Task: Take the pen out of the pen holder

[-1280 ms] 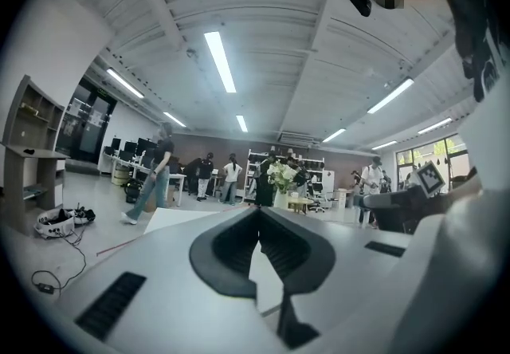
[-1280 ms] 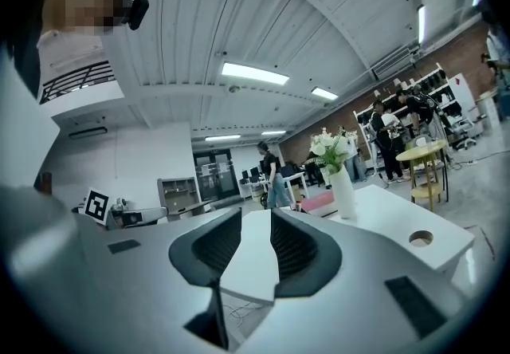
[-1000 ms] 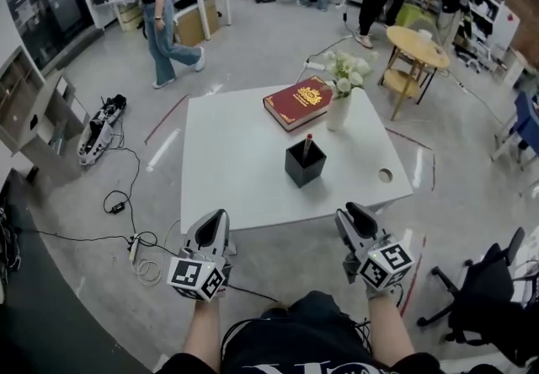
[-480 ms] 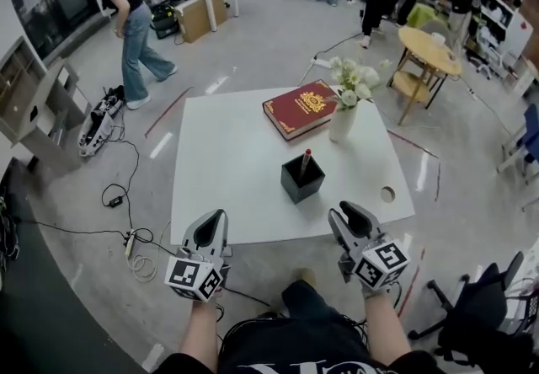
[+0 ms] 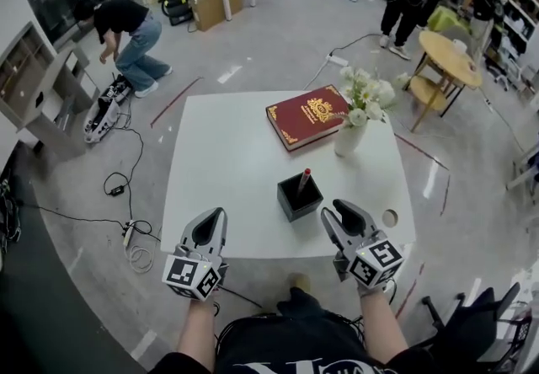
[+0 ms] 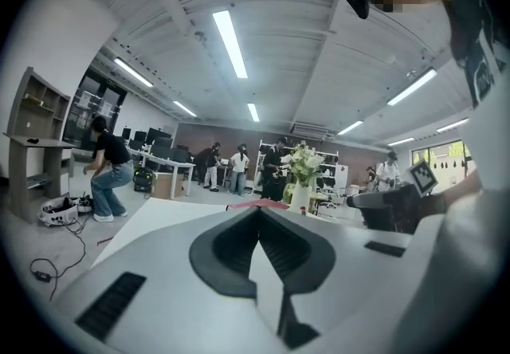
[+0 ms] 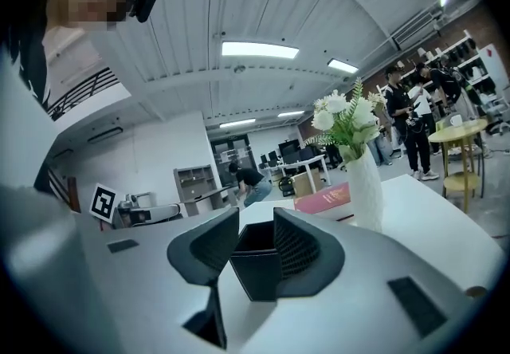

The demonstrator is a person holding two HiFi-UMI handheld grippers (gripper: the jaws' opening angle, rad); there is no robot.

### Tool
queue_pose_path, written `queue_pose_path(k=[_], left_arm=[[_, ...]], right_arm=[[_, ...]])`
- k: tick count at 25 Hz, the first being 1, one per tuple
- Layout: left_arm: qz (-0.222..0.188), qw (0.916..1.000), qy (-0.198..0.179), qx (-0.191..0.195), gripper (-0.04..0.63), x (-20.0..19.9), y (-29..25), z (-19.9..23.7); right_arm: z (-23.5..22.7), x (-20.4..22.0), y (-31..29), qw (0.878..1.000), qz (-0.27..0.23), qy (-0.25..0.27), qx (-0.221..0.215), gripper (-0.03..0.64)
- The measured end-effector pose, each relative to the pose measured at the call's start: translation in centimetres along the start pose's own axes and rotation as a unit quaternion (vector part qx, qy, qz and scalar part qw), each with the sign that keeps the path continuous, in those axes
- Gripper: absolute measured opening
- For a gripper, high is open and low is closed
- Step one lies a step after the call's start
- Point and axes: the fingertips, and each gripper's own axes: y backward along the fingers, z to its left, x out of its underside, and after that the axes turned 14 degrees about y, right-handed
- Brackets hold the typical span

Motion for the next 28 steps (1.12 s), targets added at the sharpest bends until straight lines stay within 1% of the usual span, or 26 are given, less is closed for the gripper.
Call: queue_pose_path(k=[11,18,25,28], left_arm=[[0.008,0.9995,0.006,-0.031,0.002,0.9,-4.5,-0.2],[-0.001,0.9983,0.011,-0.057,0.002,1.5,-7.1,-0.3],[0.017,0.998,0.017,-0.058,0.002,2.5,-8.5,-0.5],[0.022,0.9979,0.023,-0.057,0.002,2.6,-9.0,-0.3]], right_arm=[[-3.4,0.6,-4.0,0.998,0.02,0.006,-0.061,0.144],[-4.7,1.5,-7.0,0.992,0.037,0.013,-0.119,0.15],[-4.7,1.2,-9.6,0.986,0.062,0.03,-0.153,0.161],[-4.2,2.2,-10.1,0.98,0.08,0.039,-0.18,0.164]])
